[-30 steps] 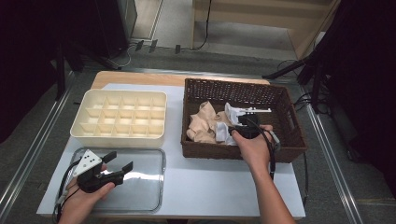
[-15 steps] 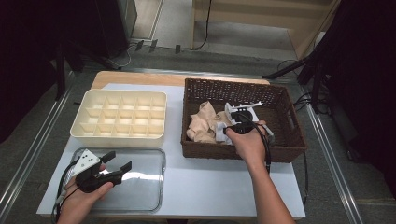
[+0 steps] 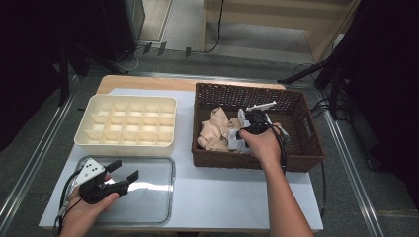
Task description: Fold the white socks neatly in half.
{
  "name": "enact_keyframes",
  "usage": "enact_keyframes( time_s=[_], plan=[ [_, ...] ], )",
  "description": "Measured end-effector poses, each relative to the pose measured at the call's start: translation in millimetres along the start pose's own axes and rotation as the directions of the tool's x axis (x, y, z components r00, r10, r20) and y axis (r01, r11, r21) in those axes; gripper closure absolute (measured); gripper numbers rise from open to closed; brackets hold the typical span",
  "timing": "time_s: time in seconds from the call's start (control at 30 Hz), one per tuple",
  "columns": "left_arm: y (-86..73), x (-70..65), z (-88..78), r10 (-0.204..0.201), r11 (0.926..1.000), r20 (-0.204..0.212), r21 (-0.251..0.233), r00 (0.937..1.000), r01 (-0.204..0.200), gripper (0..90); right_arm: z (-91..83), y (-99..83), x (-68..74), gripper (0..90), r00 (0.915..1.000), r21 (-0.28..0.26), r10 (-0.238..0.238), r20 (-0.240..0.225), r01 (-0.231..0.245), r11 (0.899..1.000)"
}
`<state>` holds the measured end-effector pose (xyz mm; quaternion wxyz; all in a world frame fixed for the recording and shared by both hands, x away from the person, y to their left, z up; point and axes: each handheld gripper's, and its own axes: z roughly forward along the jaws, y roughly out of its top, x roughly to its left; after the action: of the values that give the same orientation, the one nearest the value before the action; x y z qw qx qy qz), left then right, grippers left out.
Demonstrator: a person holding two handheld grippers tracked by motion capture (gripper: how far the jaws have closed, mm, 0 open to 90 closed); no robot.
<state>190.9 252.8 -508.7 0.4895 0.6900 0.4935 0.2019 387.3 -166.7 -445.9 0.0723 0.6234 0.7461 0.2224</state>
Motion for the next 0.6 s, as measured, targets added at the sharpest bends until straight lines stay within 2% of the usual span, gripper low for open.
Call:
enact_keyframes(
  time_s=[0.07, 0.13, 0.27, 0.33, 0.4, 0.47, 0.53, 0.6],
  plan=[
    [0.0, -0.1, -0.2, 0.002, 1.0, 0.0, 0.002, 1.0, -0.002, 23.8, 4.8, 1.3, -2.8, 61.5, 0.9999, 0.012, 0.013, 0.006, -0.013, 1.0],
    [-0.2, 0.1, -0.2, 0.002, 1.0, -0.002, 0.002, 1.0, -0.002, 23.8, 7.2, 2.8, -3.1, 61.1, 0.9994, 0.048, 0.034, 0.008, -0.034, 0.998],
    [-0.6, -0.4, 0.6, 0.003, 1.0, -0.002, 0.004, 1.0, -0.003, 23.8, 12.1, 5.0, -2.7, 61.2, 0.9985, 0.109, 0.034, 0.043, -0.039, 0.993],
    [-0.6, -1.4, 0.8, 0.001, 1.0, 0.0, 0.003, 1.0, -0.001, 23.8, 14.1, 6.3, -2.4, 66.3, 0.9966, 0.134, 0.039, 0.072, -0.049, 0.99],
    [-0.6, -1.6, 0.5, 0.004, 1.0, 0.001, 0.003, 1.0, -0.004, 23.7, 15.4, 6.8, -2.6, 77.4, 0.9957, 0.147, 0.037, 0.085, -0.049, 0.988],
    [-0.6, -1.2, 0.0, 0.002, 1.0, -0.002, 0.004, 1.0, -0.002, 23.7, 15.2, 6.8, -3.3, 87.4, 0.9953, 0.145, 0.039, 0.089, -0.051, 0.988],
    [-0.4, 0.2, -0.9, 0.005, 1.0, -0.001, 0.004, 1.0, -0.005, 23.7, 13.0, 6.2, -4.0, 89.0, 0.995, 0.119, 0.042, 0.09, -0.053, 0.992],
    [-0.4, 0.5, -0.8, -0.001, 1.0, -0.003, -0.002, 1.0, 0.001, 23.8, 8.2, 4.8, -3.8, 89.4, 0.9958, 0.062, 0.033, 0.086, -0.039, 0.997]
  ],
)
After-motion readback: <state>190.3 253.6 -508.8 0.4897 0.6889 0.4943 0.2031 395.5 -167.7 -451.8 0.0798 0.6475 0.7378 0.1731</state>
